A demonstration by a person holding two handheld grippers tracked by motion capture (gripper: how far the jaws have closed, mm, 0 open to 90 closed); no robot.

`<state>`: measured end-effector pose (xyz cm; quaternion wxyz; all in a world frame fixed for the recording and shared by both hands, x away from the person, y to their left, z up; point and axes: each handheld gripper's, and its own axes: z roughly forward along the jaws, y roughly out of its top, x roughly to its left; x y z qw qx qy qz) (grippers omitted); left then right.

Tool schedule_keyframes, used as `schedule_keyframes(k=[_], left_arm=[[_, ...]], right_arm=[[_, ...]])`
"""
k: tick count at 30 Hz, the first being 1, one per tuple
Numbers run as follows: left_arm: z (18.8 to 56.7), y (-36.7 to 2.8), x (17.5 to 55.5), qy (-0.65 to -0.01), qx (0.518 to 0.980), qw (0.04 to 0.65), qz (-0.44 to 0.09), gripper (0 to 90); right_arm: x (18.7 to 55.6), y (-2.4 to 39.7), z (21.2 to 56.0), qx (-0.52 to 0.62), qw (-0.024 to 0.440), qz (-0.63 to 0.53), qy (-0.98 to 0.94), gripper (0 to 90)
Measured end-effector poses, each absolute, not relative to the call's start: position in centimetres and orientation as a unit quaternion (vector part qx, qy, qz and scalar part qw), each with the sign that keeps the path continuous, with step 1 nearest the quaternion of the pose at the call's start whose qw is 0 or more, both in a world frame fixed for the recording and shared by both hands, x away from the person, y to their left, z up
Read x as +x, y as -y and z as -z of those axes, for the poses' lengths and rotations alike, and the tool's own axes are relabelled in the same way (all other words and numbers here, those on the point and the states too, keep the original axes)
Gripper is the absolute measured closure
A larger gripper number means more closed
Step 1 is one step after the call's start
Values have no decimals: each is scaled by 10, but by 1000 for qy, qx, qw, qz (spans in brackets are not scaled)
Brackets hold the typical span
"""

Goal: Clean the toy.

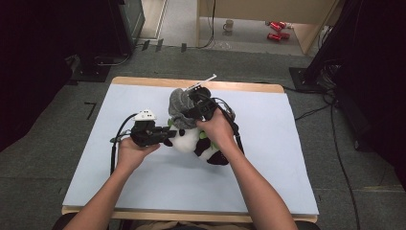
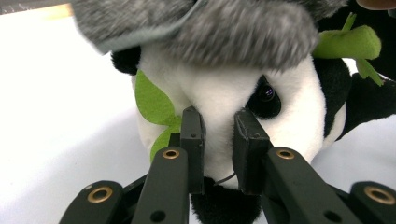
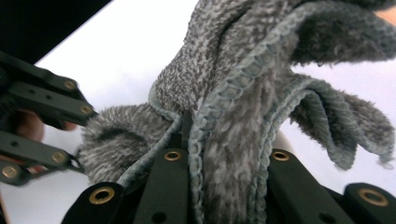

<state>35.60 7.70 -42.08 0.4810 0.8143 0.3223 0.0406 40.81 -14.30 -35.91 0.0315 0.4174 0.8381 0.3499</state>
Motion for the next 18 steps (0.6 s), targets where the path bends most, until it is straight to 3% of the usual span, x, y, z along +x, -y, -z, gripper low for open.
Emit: schedule_keyframes(k=[18], left_arm=[[423,-79,360,-332,812,479,-32,781]], right_arm=[[420,196,379,479,38,-311,-820,798]])
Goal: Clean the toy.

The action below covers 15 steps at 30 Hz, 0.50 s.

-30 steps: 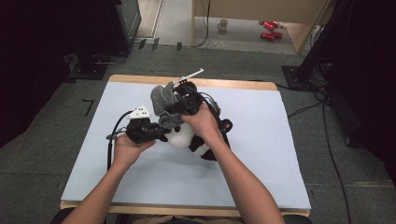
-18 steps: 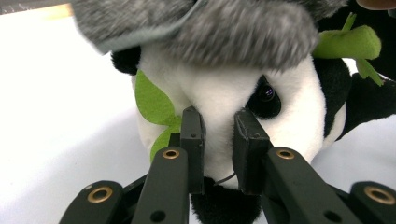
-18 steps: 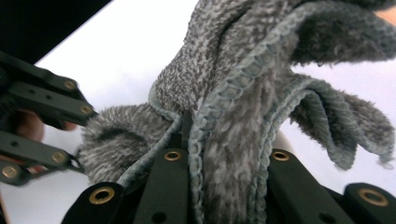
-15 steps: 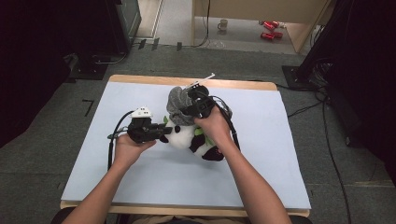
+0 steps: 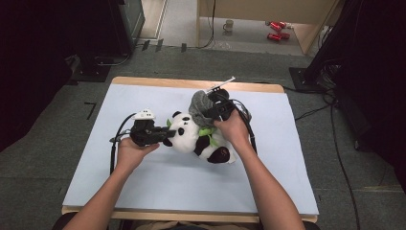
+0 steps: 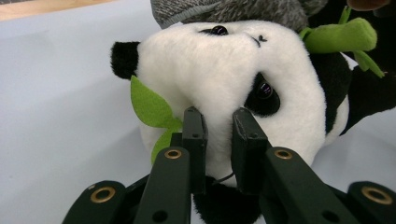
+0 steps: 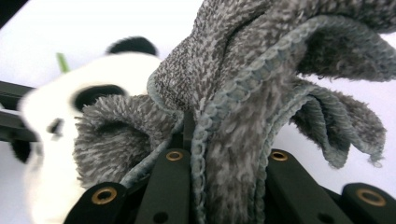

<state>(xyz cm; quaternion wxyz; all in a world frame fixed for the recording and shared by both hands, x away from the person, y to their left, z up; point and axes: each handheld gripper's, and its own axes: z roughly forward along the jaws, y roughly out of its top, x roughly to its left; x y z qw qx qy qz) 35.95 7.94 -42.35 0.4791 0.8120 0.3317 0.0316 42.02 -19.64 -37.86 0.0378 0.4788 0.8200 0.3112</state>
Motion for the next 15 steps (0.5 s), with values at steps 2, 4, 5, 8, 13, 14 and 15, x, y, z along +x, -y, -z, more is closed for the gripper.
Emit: schedule_keyframes(k=[2,4,5,8,13,14,15], left_arm=[[422,-79,358,-331,808,487,-31,782],[421,-79,358,-327,809,487,-34,783],[421,-79,357,-327,810,486,-34,784],[421,-79,357,-327,809,487,-35,784],[420,-78,356,-324,809,489,-37,787],[420,-78,356,-324,809,489,-38,787],[420,-78,356,-324,809,489,-38,788]], right_arm=[[422,202,377,485,39,-309,-817,799],[424,205,371,487,46,-307,-816,800],[424,206,367,489,48,-310,-814,800],[424,207,353,488,47,-331,-806,801],[423,193,329,468,46,-358,-807,801],[423,189,325,463,45,-364,-807,801],[423,184,321,459,41,-370,-807,801]])
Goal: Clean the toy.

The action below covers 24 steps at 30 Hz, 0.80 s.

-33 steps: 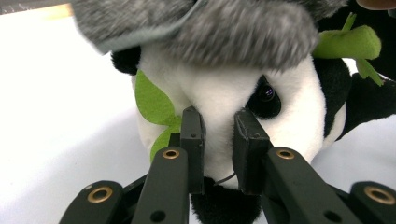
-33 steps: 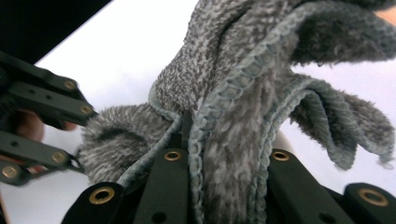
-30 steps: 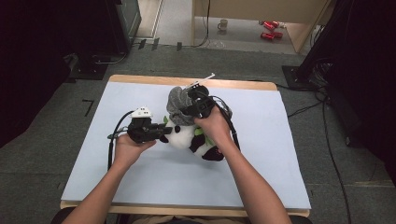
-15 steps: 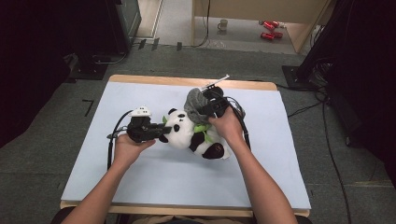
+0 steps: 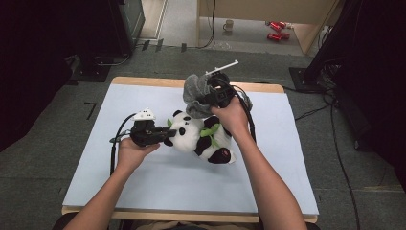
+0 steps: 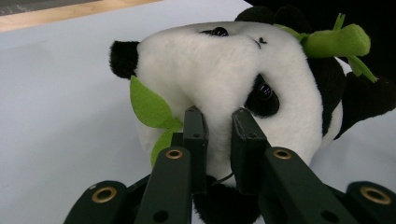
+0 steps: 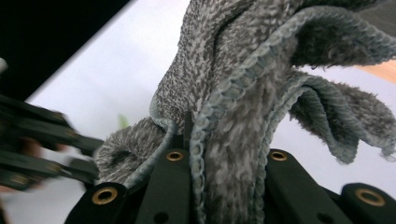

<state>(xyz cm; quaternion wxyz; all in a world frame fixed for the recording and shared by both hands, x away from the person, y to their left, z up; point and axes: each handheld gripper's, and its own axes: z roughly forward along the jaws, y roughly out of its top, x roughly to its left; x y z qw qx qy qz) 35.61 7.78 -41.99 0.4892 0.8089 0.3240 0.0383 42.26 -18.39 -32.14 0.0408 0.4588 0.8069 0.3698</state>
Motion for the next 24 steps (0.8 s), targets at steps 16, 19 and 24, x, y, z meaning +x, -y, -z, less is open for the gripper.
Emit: schedule_keyframes(k=[16,19,24], left_arm=[[419,-76,355,-322,808,491,-41,793],[419,-76,355,-322,808,492,-39,794],[421,-74,355,-324,810,488,-37,795]], right_arm=[[418,116,360,418,-9,-348,-839,799],[419,124,363,420,-10,-352,-836,799],[417,140,361,419,24,-339,-842,798]])
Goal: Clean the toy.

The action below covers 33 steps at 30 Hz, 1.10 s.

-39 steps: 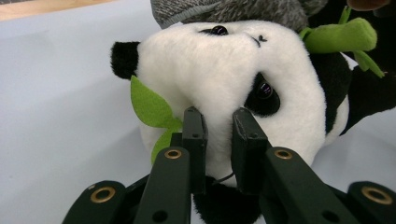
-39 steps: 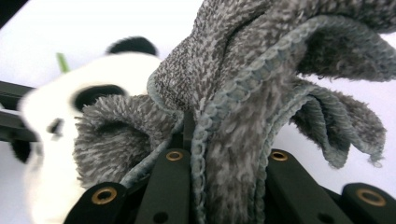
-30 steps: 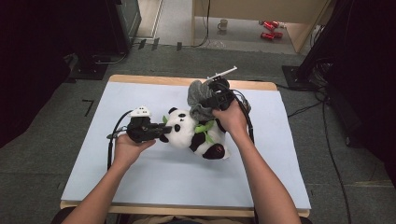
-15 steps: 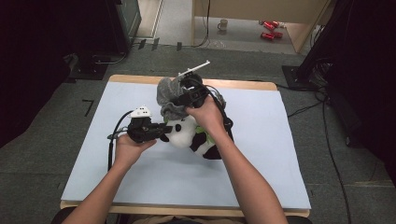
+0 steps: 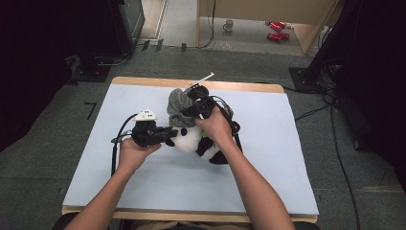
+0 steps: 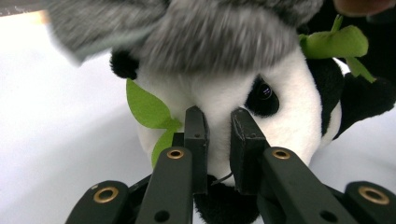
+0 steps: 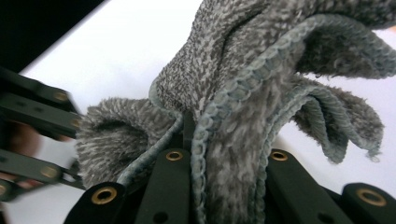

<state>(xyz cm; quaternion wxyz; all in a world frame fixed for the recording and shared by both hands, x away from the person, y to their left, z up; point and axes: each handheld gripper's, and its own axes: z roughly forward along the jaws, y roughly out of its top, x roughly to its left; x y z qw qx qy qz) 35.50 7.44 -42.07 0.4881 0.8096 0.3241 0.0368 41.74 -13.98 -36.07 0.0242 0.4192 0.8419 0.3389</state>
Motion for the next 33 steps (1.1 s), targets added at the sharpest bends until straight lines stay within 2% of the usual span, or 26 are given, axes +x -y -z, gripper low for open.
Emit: schedule_keyframes(k=[2,6,19,25,33], left_arm=[[422,-75,356,-327,810,486,-35,796],[422,-75,356,-325,811,485,-36,798],[423,-78,360,-339,803,489,-25,807],[424,-81,362,-341,803,489,-24,813],[424,-81,363,-343,800,491,-24,816]], right_arm=[[418,148,361,425,41,-326,-843,800],[419,165,366,441,28,-330,-834,802],[422,202,378,481,40,-302,-822,804],[415,206,348,473,45,-341,-811,806],[399,180,316,426,35,-376,-822,806]])
